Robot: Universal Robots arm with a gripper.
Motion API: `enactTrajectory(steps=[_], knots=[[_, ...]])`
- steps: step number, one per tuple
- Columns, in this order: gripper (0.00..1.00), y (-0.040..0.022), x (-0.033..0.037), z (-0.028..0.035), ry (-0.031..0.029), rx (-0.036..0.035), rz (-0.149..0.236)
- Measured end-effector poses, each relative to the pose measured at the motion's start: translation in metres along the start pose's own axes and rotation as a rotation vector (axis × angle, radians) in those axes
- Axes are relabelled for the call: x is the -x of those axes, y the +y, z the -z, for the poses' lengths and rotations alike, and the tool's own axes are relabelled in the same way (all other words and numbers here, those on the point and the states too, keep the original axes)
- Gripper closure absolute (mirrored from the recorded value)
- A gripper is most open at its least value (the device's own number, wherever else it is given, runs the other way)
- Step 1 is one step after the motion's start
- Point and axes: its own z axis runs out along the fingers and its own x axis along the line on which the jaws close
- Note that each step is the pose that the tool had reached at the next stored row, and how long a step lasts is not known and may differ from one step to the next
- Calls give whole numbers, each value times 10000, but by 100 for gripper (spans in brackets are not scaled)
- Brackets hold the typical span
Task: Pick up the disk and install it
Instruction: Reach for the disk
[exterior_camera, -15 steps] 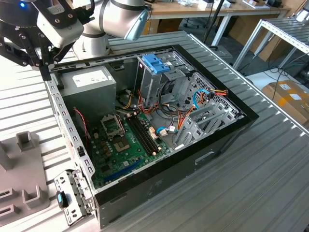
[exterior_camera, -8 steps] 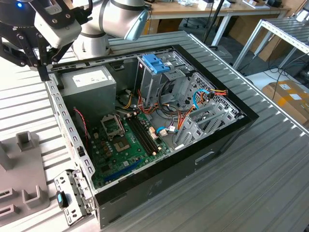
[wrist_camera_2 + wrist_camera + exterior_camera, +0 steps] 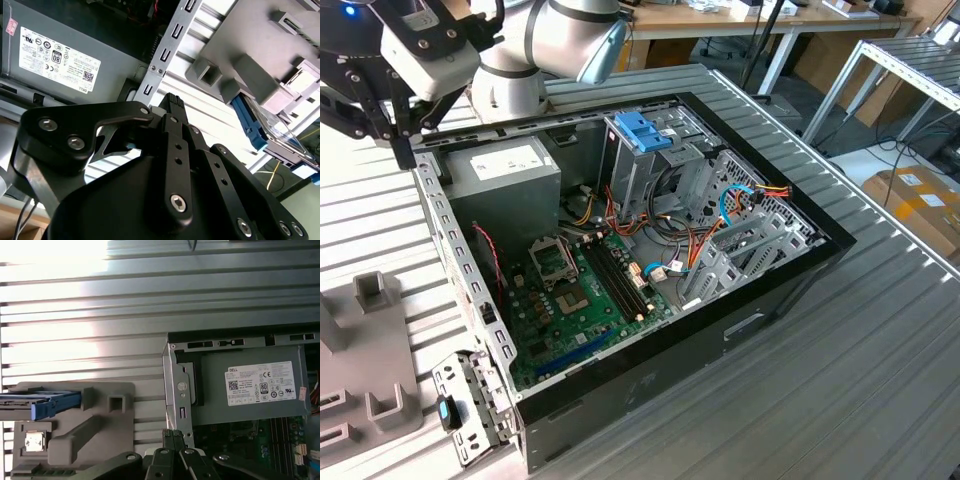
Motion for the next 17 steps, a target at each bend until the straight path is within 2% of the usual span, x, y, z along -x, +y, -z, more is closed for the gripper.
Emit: enactTrajectory(steps=[17], knots=[[89, -8, -110, 3, 0, 0, 0]])
